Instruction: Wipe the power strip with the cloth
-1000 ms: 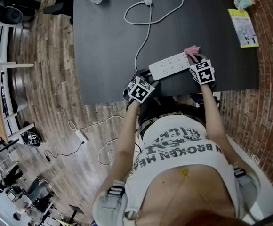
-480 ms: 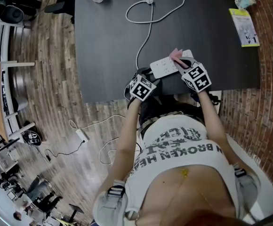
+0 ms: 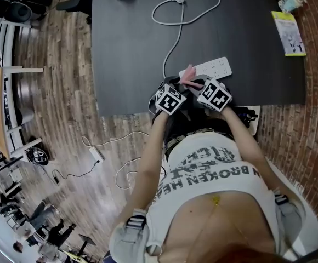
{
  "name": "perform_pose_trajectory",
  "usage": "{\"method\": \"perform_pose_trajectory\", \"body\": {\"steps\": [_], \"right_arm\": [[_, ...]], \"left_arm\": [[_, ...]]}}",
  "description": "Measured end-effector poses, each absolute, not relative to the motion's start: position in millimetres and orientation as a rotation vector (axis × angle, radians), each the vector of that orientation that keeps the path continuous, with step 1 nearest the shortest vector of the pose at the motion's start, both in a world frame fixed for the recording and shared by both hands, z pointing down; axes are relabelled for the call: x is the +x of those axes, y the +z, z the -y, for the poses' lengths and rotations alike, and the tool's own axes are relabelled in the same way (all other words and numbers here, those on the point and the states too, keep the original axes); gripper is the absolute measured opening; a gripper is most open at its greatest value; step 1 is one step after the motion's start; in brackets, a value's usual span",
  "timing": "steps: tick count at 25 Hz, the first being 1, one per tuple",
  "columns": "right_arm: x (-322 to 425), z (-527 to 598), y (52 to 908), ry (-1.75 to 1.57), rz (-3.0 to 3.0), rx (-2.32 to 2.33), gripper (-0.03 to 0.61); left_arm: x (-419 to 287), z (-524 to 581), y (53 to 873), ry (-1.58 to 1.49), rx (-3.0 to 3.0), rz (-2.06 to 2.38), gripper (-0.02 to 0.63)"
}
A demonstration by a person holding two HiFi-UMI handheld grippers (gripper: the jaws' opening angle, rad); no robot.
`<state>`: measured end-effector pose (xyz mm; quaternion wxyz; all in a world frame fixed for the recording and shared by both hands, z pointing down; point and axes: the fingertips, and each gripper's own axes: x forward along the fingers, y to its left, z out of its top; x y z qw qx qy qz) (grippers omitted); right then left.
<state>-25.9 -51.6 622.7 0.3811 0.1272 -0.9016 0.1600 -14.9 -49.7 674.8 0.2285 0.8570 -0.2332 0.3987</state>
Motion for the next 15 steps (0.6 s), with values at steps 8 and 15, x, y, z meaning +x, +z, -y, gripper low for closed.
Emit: {"method": "perform_pose_trajectory", "body": {"steps": [8, 15], "right_arm": [[-34.3, 42.2, 635.3, 0.342, 2.237, 0.262, 0.017], [-36.0, 42.6, 635.5, 0.335, 2.228, 0.278, 0.015]], "left_arm": [[-15.4, 49.2, 674.3, 1.108, 2.36, 0.639, 0.27], [-17.2, 49.2, 674.2, 1.105, 2.366, 0.634, 0.27]]}}
